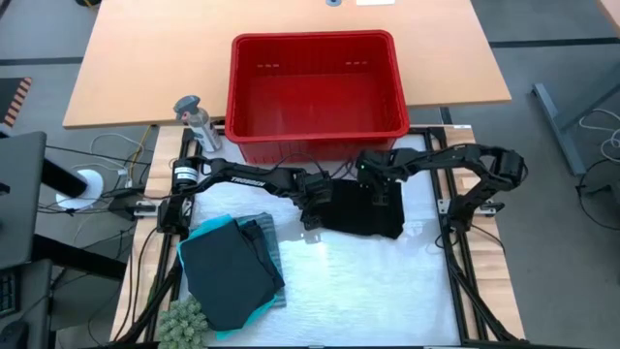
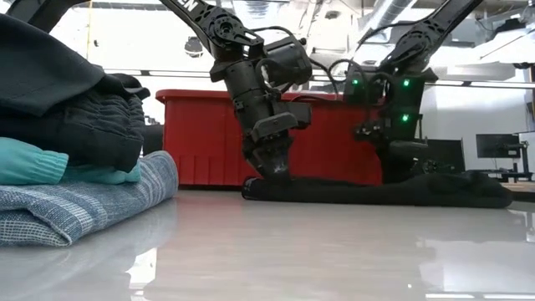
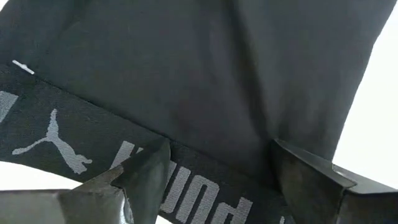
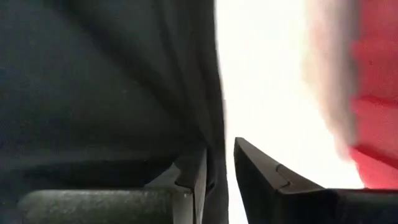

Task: Fold Laundry from Bin
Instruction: Fold the black boxer from the red organizer bin

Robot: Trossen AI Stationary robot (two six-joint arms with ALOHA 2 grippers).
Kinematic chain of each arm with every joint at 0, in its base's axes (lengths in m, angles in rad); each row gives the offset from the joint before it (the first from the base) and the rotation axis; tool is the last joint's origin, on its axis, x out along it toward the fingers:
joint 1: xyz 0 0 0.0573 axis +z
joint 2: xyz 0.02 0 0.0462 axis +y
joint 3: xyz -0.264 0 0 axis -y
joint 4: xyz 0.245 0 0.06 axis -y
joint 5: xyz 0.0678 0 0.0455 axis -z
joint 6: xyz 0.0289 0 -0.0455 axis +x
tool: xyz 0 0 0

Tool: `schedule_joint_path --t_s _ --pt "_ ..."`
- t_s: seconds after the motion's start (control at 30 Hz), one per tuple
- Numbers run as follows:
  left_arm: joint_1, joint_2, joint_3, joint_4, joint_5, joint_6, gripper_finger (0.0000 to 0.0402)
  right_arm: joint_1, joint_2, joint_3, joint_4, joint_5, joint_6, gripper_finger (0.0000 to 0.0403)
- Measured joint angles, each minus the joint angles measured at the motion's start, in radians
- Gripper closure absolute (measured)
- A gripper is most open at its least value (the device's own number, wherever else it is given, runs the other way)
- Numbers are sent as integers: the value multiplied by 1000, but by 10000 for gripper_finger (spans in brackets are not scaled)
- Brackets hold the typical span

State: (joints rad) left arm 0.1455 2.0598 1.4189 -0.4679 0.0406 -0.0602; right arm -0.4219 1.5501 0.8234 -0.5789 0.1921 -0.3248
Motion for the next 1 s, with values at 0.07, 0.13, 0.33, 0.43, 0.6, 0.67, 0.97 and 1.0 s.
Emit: schedule_joint_path --t_s 0.07,0.13,0.33,0.43,0.6,0.67,0.97,1.0 --pt "0 0 0 0 0 -5 136 -35 0 2 -11 0 6 298" --pt "0 0 0 -1 0 -5 136 -67 0 14 -51 -16 13 298" --pt "-2 0 0 -3 -1 -10 136 -164 -29 78 -150 -161 10 299" --pt "-2 0 0 -4 -8 -17 136 -211 -88 88 -156 -167 5 299" --pt "-2 0 -1 -12 -10 -23 136 -265 -267 94 -183 -250 -11 299" --pt "-2 0 -1 -14 -10 -31 136 -279 -341 94 -222 -258 26 299" --pt "-56 1 -1 -88 -17 -81 136 -119 -560 65 -374 -220 638 301" --pt "-66 1 0 -95 -18 -89 136 -83 -574 60 -383 -197 729 301"
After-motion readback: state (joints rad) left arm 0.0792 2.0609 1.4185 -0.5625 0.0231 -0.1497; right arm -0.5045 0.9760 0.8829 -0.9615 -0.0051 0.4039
